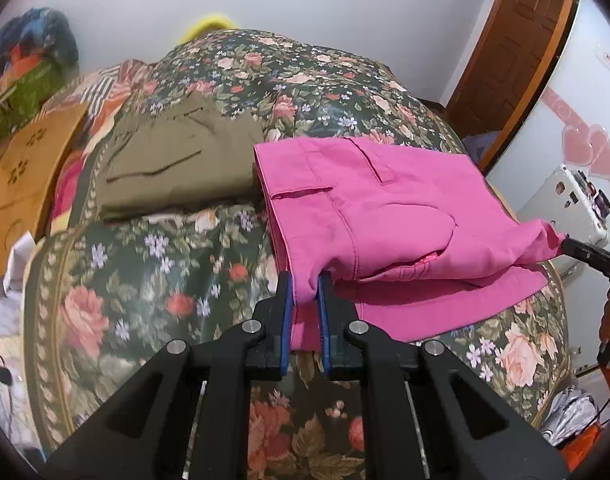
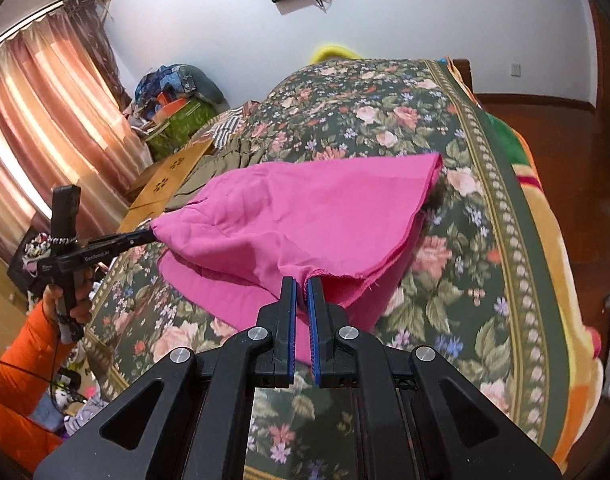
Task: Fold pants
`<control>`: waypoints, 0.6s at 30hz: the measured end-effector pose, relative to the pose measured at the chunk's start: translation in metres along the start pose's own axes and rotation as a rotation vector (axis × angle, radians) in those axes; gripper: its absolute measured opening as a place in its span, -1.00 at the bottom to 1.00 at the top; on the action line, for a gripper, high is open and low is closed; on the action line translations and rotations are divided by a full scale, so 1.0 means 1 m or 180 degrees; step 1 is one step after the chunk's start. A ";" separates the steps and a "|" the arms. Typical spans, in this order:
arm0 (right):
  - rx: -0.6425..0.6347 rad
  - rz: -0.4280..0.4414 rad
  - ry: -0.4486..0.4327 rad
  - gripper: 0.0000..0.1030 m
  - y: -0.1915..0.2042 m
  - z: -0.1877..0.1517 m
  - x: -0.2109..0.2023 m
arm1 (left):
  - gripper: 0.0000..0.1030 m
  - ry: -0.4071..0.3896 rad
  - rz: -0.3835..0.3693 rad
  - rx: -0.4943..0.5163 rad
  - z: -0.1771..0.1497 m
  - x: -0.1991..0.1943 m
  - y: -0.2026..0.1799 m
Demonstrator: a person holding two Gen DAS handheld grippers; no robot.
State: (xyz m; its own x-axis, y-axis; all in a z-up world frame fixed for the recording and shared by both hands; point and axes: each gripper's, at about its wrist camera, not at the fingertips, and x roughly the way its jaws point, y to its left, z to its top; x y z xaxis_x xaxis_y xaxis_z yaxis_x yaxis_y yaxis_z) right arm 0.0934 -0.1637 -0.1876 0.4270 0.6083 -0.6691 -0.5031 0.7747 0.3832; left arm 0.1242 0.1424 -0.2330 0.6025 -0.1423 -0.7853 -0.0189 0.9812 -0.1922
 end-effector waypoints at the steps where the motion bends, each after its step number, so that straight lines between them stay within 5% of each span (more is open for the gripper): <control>1: -0.0006 -0.0021 0.0002 -0.90 0.001 -0.003 -0.001 | -0.78 0.0006 -0.0003 -0.0015 -0.002 0.000 0.001; 18: 0.0020 -0.0282 0.0375 -0.89 -0.006 -0.035 0.006 | -0.78 0.0295 0.0172 0.0050 -0.034 0.004 0.013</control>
State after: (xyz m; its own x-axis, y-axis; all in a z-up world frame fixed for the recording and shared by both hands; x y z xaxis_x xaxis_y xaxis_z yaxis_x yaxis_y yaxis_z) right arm 0.0731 -0.1709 -0.2164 0.3782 0.5131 -0.7705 -0.4624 0.8258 0.3230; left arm 0.0989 0.1499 -0.2584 0.5246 -0.1000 -0.8454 -0.0364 0.9895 -0.1396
